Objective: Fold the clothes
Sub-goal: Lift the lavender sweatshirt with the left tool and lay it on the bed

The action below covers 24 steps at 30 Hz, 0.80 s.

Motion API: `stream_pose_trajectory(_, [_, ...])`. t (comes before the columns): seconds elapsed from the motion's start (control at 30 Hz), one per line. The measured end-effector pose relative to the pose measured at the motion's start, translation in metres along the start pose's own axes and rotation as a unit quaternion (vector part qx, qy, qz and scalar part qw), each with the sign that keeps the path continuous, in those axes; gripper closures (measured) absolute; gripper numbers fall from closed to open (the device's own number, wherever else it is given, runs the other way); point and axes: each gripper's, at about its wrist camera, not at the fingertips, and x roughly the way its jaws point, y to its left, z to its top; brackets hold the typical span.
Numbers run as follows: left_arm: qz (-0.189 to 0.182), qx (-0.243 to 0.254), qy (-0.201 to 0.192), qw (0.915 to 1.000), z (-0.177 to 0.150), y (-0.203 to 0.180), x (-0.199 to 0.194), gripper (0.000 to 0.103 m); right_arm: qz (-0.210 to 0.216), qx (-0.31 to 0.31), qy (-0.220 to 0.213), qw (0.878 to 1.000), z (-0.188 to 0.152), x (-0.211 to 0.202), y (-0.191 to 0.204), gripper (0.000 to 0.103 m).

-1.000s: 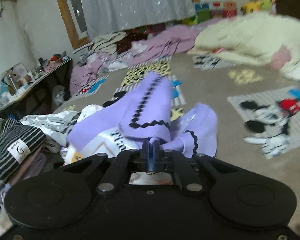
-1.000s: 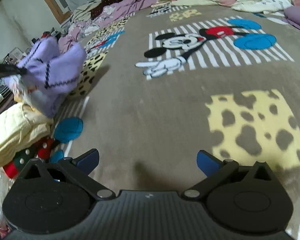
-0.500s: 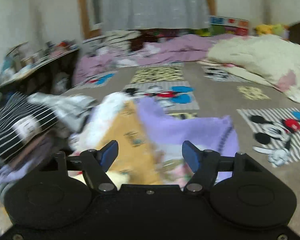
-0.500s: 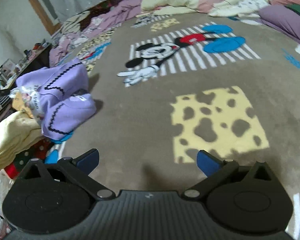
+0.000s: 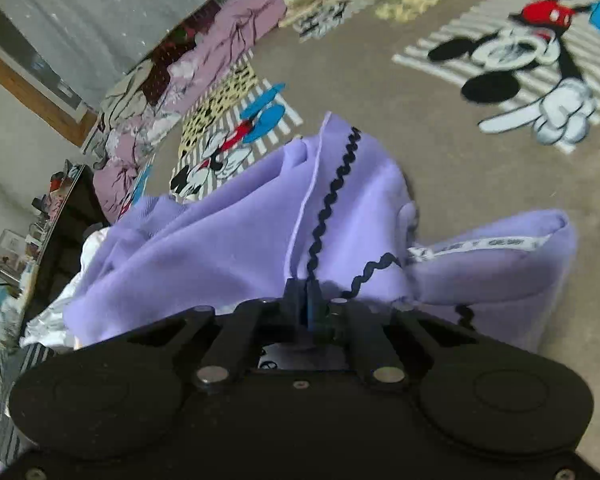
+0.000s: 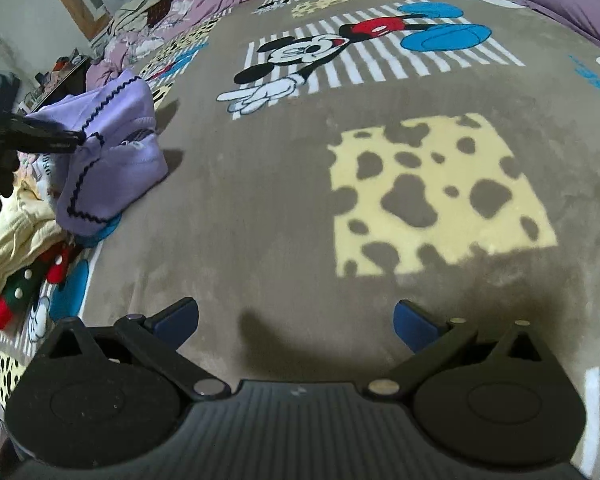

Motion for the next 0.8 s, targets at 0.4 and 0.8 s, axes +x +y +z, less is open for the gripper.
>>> stream_pose_trajectory(0.4, [-0.140, -0.136, -0.226, 0.9544, 0.098, 0.028, -0.220, 0.103, 0.007, 0.043, -0.048, 0.998, -0.004, -0.059, -0.034, 0.000])
stream_pose_trajectory(0.8, [-0.015, 0.039, -0.014, 0.9990, 0.087, -0.031, -0.059, 0.001, -0.008, 0.093, -0.076, 0.993, -0.028, -0.111, -0.089, 0.000])
